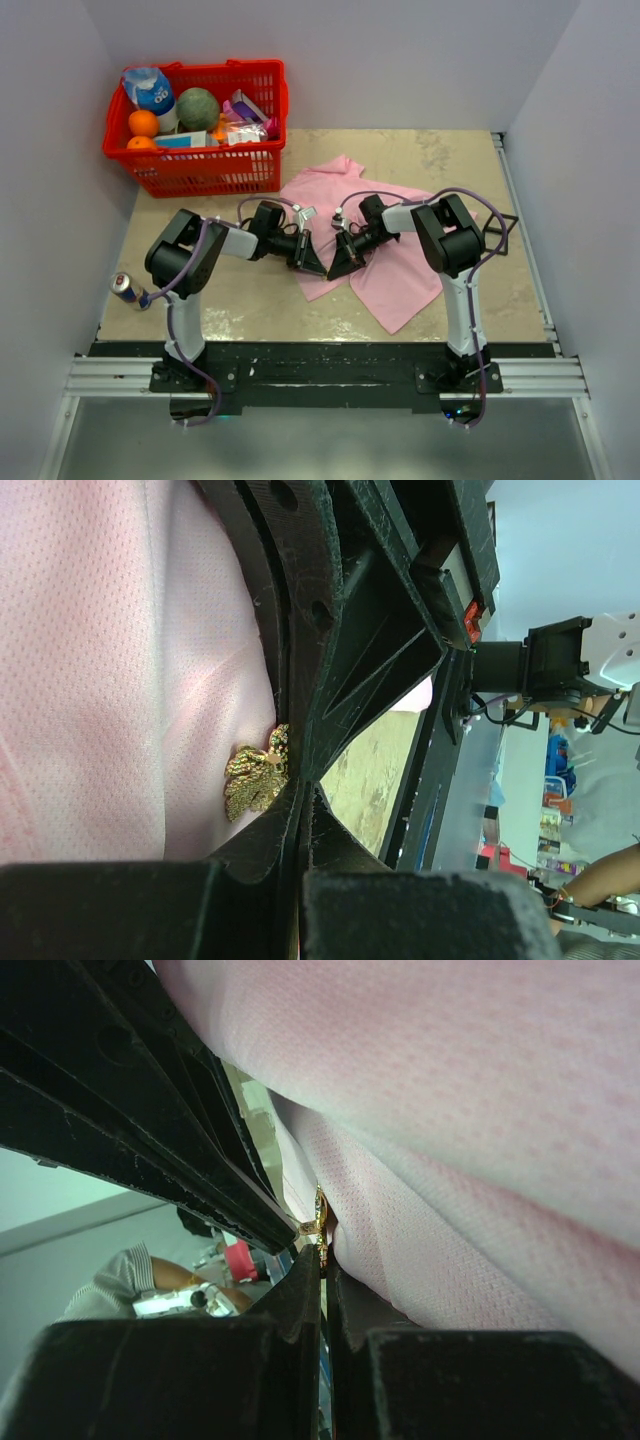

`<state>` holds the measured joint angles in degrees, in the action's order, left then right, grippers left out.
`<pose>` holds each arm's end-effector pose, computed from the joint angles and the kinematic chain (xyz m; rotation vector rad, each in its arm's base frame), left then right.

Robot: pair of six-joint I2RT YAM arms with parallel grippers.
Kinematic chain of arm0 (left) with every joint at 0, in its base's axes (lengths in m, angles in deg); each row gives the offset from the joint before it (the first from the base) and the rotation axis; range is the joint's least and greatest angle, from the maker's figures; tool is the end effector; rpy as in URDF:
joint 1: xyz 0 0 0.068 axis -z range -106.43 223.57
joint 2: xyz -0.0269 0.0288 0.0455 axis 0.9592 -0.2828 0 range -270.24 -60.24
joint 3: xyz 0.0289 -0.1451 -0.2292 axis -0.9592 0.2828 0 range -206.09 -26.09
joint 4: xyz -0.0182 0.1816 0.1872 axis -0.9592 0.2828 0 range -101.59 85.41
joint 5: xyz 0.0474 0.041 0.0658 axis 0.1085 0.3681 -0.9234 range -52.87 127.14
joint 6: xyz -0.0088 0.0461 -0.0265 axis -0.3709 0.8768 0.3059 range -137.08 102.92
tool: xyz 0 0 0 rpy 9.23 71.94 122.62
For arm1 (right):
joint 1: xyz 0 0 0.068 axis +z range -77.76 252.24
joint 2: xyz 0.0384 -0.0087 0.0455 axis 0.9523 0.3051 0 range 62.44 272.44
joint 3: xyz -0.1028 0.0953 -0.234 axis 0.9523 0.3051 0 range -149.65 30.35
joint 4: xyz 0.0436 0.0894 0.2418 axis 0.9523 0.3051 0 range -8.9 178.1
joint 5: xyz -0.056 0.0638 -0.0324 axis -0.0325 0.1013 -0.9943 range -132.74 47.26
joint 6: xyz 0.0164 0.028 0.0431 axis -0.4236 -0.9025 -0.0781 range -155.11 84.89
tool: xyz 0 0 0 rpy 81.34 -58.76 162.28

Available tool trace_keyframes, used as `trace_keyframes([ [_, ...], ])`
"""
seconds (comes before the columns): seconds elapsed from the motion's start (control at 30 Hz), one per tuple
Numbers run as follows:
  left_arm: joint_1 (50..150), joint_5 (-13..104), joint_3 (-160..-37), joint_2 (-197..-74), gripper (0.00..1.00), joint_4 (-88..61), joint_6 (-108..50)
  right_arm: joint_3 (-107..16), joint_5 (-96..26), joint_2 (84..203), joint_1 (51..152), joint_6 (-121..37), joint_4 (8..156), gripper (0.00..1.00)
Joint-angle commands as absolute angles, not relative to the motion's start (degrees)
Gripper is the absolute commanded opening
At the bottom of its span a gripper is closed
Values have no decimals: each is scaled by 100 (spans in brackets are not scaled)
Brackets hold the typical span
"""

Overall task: Remove the brooch from the garment
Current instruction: Close the brooch.

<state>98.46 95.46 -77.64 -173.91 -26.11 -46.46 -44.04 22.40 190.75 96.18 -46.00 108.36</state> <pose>0.3103 -0.1772 0.0985 0.4327 2.4627 -1.6462 0.3433 0.1878 0.0701 0.4041 -2.4554 -1.5723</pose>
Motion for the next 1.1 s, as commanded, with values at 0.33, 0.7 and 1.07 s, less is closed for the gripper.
trace_keyframes([
  [0.33, 9862, 9620, -7961, -17792, 0, -2749, -4581, -4242, 1966, 19340, 9632, -4978, 10984, 0],
  [0.7, 9862, 9751, -8084, -18249, 0, -2846, -4836, -4330, 1905, 19305, 9632, -4759, 11106, 0],
  [1.07, 9862, 9717, -8559, -18891, 0, -2310, -4617, -4348, 1378, 18971, 9878, -3581, 11546, 0],
])
